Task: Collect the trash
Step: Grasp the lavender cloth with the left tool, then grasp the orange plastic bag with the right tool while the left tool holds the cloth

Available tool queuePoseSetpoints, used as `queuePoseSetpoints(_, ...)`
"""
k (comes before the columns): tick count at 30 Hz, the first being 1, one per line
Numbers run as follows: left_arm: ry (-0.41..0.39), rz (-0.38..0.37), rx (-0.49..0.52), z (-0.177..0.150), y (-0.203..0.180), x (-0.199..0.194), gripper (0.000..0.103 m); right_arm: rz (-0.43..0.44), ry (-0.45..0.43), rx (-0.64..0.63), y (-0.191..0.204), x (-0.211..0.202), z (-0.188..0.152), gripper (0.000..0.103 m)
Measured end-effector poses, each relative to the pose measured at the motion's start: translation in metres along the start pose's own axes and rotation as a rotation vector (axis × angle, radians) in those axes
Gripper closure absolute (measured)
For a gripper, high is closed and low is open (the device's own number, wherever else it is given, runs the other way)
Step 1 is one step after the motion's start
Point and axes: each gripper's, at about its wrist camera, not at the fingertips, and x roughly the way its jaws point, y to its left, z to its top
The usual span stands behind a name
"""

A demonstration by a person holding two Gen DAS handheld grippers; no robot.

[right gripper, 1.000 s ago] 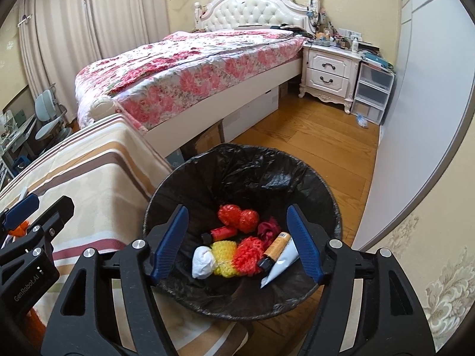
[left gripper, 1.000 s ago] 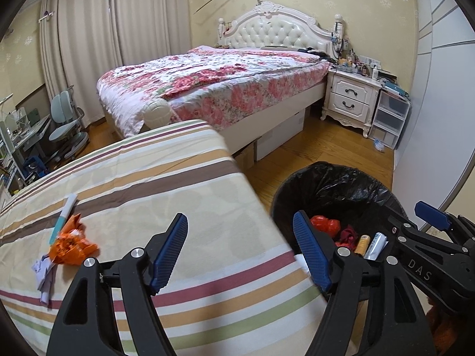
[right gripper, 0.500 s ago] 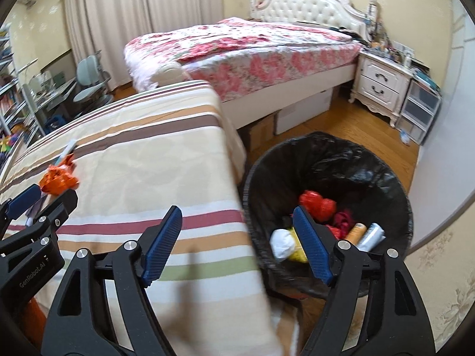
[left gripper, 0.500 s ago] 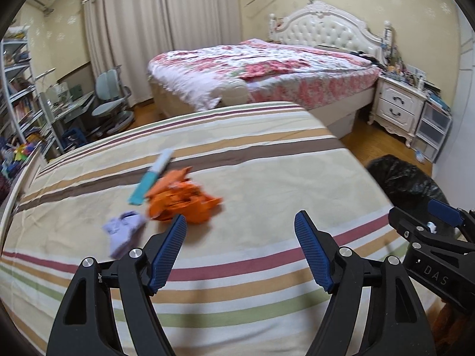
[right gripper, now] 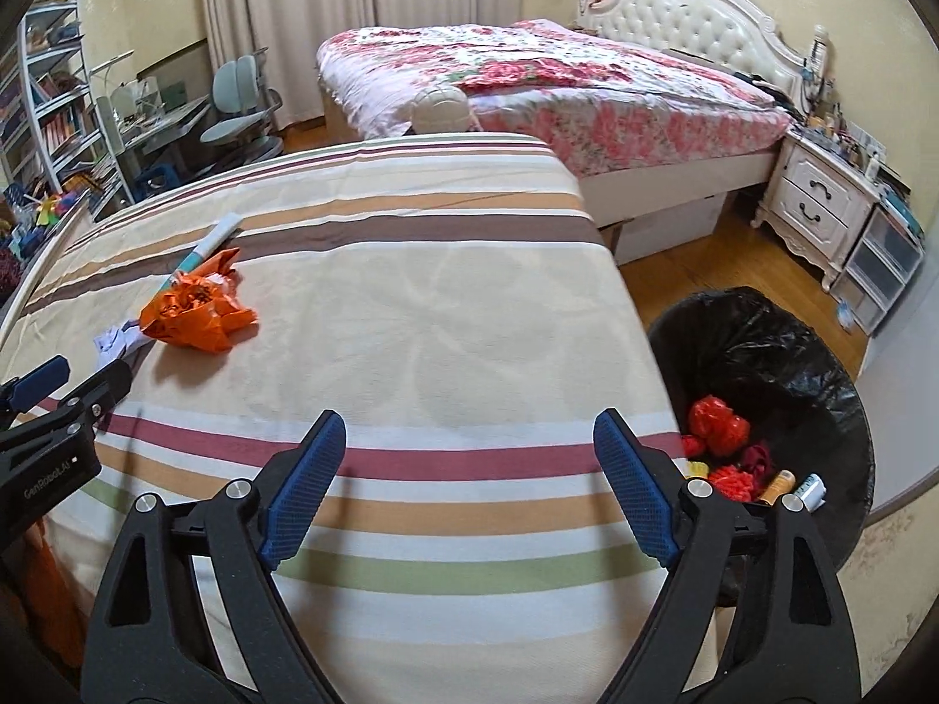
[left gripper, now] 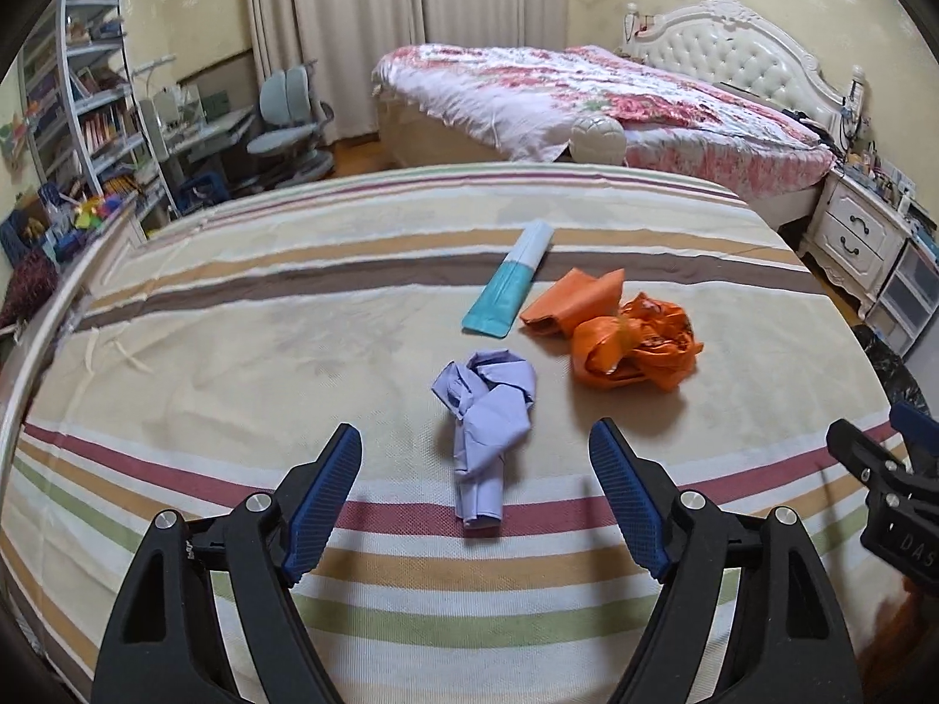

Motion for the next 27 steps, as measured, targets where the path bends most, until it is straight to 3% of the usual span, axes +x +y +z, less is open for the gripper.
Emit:
queuePoseSetpoints(5,0.066,-0.038,0.000,0.003,0.009,0.015,0.048,0.016,0.009,-0.035,0.017,0.001,0.001,0.019)
queuePoseSetpoints(11,0.038,-0.021,0.037,-0.003,0.018,0.010,0.078,0.039,0.018,-0.085,0.038,0.003,0.001,0.019)
queuePoseSetpoints(27,0.027,0.099,-0.068,-0.001,0.101,0.013,0.078,0.138,0.059,-0.190,0.114,0.023,0.015,0.019)
